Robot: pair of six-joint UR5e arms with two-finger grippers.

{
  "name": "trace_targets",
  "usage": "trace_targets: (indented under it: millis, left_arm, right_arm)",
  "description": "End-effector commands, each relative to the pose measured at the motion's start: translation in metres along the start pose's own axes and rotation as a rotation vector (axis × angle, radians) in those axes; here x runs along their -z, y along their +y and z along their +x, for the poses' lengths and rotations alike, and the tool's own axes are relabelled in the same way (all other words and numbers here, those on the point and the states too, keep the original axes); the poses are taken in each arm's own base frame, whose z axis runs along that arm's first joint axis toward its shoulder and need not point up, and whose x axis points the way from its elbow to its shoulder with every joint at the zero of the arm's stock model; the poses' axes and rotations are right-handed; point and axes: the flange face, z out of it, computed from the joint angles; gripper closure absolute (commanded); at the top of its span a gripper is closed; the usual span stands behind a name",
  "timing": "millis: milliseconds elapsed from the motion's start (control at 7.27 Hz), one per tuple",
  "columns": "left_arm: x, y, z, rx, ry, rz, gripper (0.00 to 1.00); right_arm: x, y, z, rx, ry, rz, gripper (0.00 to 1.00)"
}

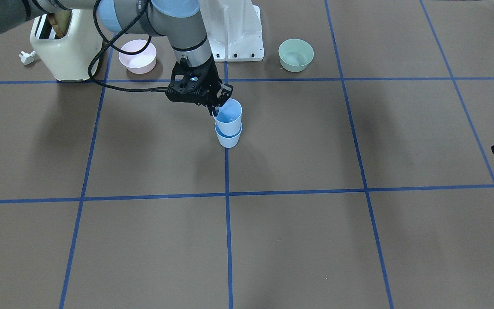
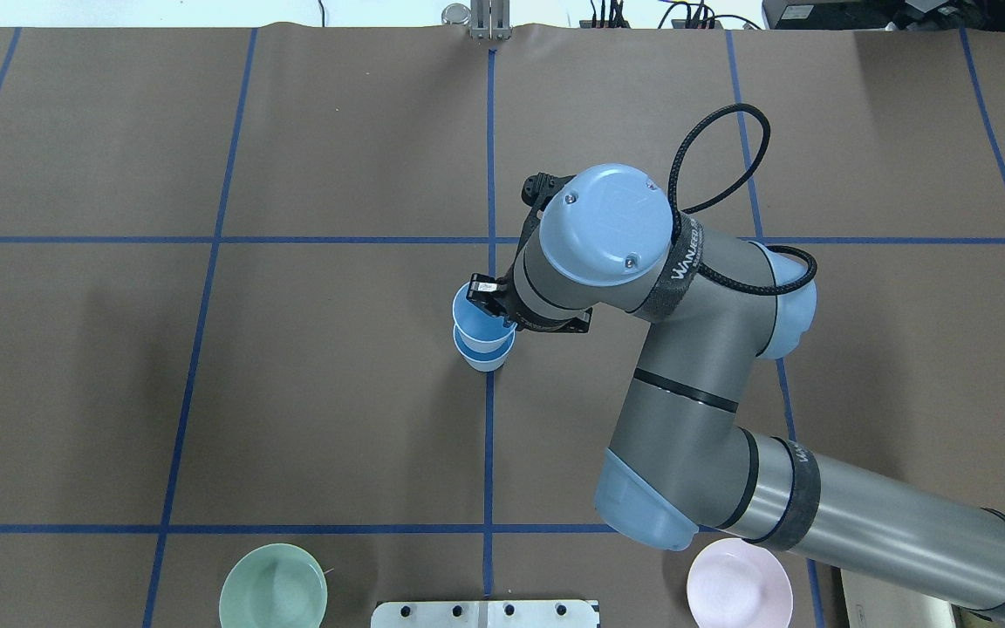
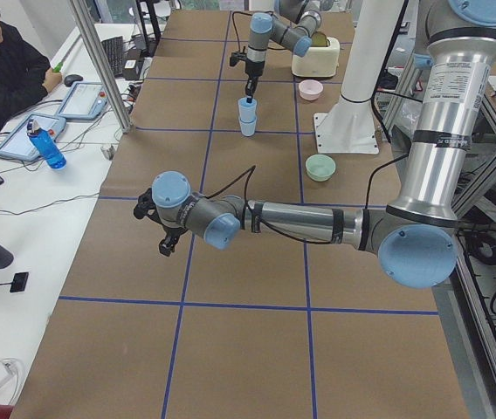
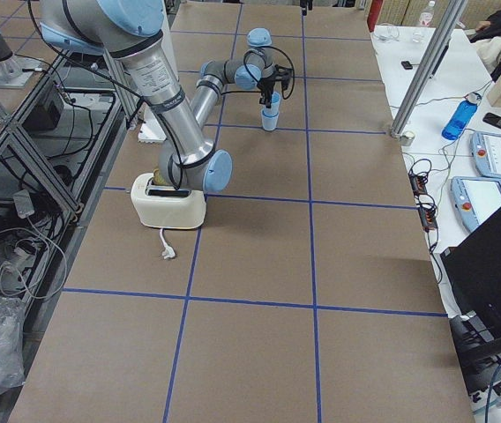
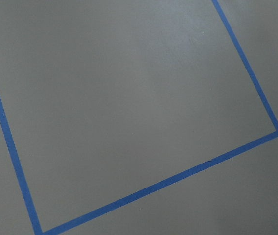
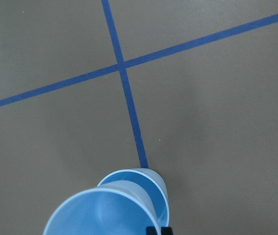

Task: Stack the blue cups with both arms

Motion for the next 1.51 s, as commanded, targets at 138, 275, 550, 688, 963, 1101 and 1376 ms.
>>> trace_targets:
  millis: [138, 275, 550, 688, 963, 1101, 1376]
  left_arm:
    - [-0.001, 0.001, -0.001, 0.001, 0.0, -0.002, 0.01]
    - [0.0, 0.004, -0.002, 0.001, 0.001, -0.002, 0.01]
    - [0.006, 0.006, -0.007, 0.004, -0.003, 0.013, 0.01]
    - [0.013, 0.011, -0.016, 0.017, -0.005, 0.02, 0.01]
    - [0.02, 0.014, -0.022, 0.027, -0.006, 0.029, 0.01]
    - [0.022, 0.026, -0.031, 0.03, -0.013, 0.026, 0.01]
    - [0.033, 0.039, -0.053, 0.071, -0.041, 0.039, 0.01]
  right_arm:
    - [0.017, -0.033, 0.013, 0.039, -0.01, 0.04, 0.0]
    - [0.036, -0.073, 0.033, 0.072, -0.015, 0.016, 0.0]
    - [0.101, -0.177, 0.144, 0.105, -0.01, 0.014, 0.0]
    - [0.123, -0.221, 0.223, 0.161, 0.027, 0.019, 0.0]
    - [0.15, -0.284, 0.367, 0.309, 0.123, 0.028, 0.0]
    - [0.153, -0.299, 0.426, 0.317, 0.165, 0.017, 0.0]
    - [0.17, -0.334, 0.51, 0.342, 0.212, 0.01, 0.0]
